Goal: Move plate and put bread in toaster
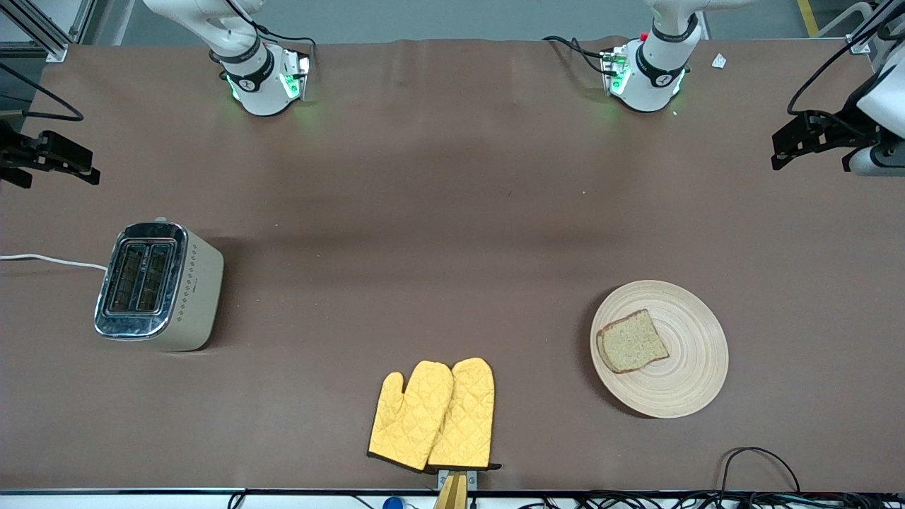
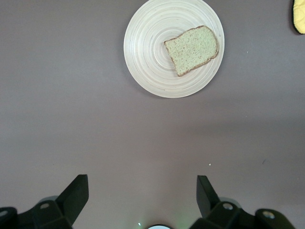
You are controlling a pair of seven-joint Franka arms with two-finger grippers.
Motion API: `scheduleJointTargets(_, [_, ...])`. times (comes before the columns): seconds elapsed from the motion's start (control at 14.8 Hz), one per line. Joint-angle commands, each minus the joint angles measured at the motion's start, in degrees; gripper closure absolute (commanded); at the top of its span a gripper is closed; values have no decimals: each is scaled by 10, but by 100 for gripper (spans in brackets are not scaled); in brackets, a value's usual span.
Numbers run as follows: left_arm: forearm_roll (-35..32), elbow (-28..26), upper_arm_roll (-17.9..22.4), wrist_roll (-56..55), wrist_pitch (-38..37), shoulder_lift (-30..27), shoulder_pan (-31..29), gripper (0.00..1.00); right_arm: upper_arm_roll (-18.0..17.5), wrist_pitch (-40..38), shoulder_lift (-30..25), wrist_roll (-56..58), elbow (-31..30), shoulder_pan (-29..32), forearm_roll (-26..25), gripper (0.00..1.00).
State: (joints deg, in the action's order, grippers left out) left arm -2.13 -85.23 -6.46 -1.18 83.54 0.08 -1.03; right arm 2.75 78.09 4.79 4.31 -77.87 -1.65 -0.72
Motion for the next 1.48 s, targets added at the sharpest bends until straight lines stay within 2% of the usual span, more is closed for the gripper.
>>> scheduleJointTargets(0.0, [48, 24, 11, 14, 20, 42, -23, 0, 0, 0, -4, -9, -2, -4, 7, 0])
scheduleJointTargets(0.2, [128, 20, 13, 30, 54, 98, -72, 0, 1, 2, -4, -7, -2, 0, 6, 0])
scheduleJointTargets(0.47, [143, 13, 12, 71, 115, 170, -83, 0, 1, -3, -6, 0, 0, -2, 5, 0])
scheduleJointTargets(0.81, [168, -1, 11, 79, 195, 244, -96, 0, 4, -35, -18, 69, 1, 24, 5, 0])
scheduleJointTargets(0.94, [197, -1, 11, 114, 228, 282, -109, 1, 2, -48, -29, 70, 1, 22, 1, 0])
scheduleJointTargets(1.21, [253, 2, 11, 216, 270, 358, -165, 10, 2, -76, -30, 90, -1, 21, -27, 0])
scheduleJointTargets(1.42, [298, 2, 11, 253, 276, 402, -189, 15, -1, -72, -28, 90, -2, 7, -23, 0])
